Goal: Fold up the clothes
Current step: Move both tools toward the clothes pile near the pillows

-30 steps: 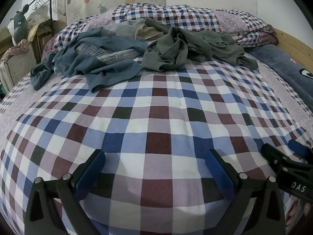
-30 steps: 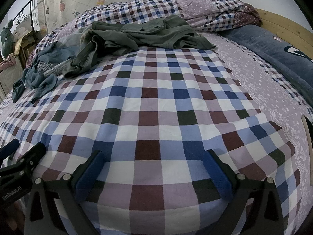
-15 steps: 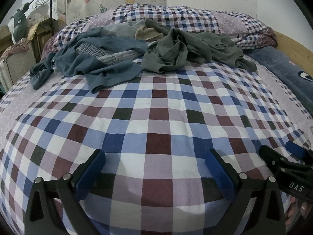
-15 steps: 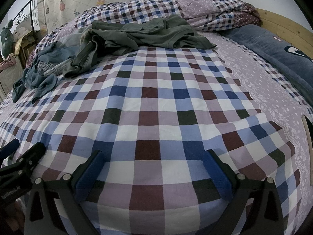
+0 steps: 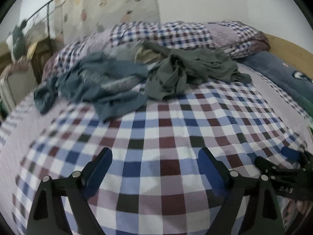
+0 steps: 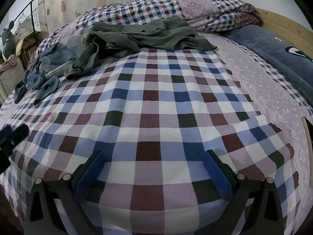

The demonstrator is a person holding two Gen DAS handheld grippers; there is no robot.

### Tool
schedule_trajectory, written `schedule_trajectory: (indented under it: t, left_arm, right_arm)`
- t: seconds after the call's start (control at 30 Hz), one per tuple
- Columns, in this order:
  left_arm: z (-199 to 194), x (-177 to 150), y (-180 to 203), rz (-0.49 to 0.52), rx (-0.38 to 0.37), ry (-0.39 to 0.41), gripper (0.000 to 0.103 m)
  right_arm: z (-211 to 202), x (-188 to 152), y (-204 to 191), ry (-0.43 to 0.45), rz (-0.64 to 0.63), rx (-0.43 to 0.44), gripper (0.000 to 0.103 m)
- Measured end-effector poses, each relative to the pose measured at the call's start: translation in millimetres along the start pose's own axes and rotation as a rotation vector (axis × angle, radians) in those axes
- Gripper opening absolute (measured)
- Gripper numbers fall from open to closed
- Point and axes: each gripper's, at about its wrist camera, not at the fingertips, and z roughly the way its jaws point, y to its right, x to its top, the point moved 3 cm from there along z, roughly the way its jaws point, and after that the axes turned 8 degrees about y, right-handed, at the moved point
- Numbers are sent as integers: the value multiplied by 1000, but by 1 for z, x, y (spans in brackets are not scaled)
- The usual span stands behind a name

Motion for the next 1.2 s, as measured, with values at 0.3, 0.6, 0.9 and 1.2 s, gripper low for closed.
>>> schedule_trajectory:
  t: [0.3,0.6,0.9,1.2]
  left_arm:
    - [-3,4,9,69,-40,-14,92]
    - [-5,13,-22,-90,-65,-30,92]
    - [-15,30,-68,-209,-48,-3,81]
    - [-17,36,-108,-300,-17,0,51]
  right_arm:
    - [-3,4,-6,16,-24,9,103]
    - [-13,15,-13,53,-8,86,103]
    - [-28,35,-39,88,-29,162,102]
    - [-25,66,-98,95,-91,248,96]
